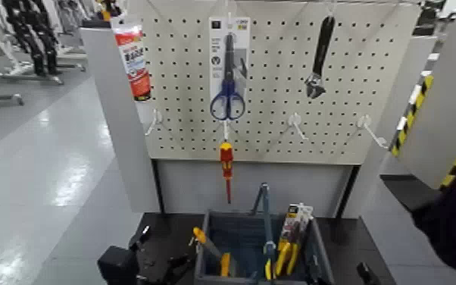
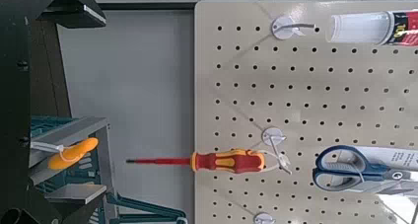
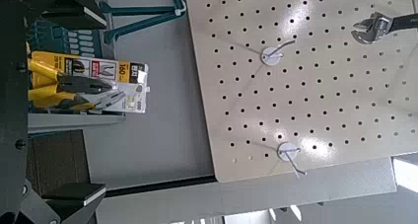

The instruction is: Put the red screwdriver into the crate.

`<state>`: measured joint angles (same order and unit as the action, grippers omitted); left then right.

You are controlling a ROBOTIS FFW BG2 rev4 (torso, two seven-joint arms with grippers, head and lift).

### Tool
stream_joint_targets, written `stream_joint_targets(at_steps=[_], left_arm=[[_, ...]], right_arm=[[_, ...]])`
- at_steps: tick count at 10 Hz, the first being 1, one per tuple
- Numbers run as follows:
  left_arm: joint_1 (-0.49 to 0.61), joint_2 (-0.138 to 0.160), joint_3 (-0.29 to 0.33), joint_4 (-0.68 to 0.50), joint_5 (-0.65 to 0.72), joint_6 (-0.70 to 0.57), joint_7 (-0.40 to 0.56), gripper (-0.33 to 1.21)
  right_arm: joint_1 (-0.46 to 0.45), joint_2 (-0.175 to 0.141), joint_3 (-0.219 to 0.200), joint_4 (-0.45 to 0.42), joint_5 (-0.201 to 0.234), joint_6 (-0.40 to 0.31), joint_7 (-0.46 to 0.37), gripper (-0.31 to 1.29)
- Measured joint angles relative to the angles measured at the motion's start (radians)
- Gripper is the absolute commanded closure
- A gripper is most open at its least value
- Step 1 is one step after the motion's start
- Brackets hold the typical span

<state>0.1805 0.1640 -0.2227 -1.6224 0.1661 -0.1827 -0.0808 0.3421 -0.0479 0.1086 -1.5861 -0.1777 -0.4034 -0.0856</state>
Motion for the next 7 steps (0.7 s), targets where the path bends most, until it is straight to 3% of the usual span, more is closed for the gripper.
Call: stream_joint_targets(at_steps=[5, 7], left_arm=[[-0.013, 0.000, 0.003, 0.002, 0.007, 0.014, -0.027, 0.12], [-0.055, -0.003, 0.026, -0.006, 0.014, 0.060, -0.108, 0.12]], right_arm=[[0.001, 0.001, 0.002, 0.000, 0.001, 0.000, -0.006, 0.13], [0.001, 0.002, 0.004, 0.000, -0.001, 0.000, -0.006, 0.13]])
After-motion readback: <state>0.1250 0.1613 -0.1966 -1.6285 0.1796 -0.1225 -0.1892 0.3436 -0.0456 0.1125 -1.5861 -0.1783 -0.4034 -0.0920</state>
